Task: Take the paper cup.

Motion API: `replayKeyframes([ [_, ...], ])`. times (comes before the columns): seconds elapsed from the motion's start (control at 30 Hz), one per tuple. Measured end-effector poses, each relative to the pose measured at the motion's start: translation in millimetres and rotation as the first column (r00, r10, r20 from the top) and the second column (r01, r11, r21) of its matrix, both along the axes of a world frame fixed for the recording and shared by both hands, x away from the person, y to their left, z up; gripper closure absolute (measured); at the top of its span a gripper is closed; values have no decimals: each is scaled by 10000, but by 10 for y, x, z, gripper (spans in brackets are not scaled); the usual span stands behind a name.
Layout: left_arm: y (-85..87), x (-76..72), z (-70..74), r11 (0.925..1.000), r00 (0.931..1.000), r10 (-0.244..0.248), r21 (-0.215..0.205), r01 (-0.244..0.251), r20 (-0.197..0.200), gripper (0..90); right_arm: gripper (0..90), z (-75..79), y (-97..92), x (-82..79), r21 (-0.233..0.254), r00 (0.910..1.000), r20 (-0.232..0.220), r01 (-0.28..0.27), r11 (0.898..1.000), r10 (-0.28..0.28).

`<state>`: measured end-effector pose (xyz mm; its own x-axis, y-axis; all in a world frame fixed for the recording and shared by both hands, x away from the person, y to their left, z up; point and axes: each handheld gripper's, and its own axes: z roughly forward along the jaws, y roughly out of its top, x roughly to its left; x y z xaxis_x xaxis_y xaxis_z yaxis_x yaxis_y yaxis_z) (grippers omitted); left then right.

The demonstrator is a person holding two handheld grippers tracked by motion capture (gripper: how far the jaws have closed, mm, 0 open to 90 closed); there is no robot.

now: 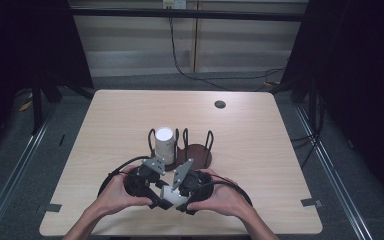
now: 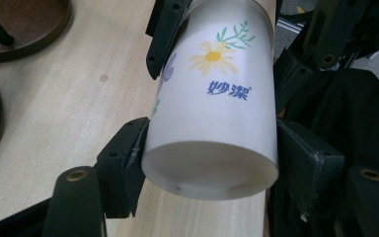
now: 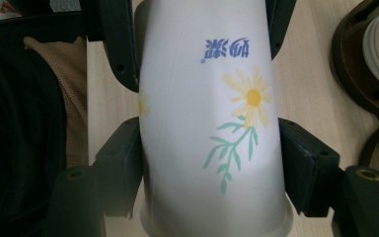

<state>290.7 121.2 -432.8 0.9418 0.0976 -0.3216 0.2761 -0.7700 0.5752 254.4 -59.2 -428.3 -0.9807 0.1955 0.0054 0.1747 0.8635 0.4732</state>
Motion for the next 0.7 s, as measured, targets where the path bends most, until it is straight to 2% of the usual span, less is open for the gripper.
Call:
replayKeyframes([
  [0.23, -1, 10, -17, 9999, 9998, 97, -90, -98, -153, 300, 334, 15, 10, -15, 45, 10000, 79, -44, 10000, 43],
  [0.47, -12, 1, -33, 10000, 9996, -10, -96, 7, -278, 325, 336, 10, 32, -26, 28, 9998, 124, -148, 9999, 148],
  [0.7, -17, -4, -16, 9999, 9998, -50, -137, 47, -173, 350, 336, 13, 10, -15, 120, 9999, 40, -130, 9998, 129],
])
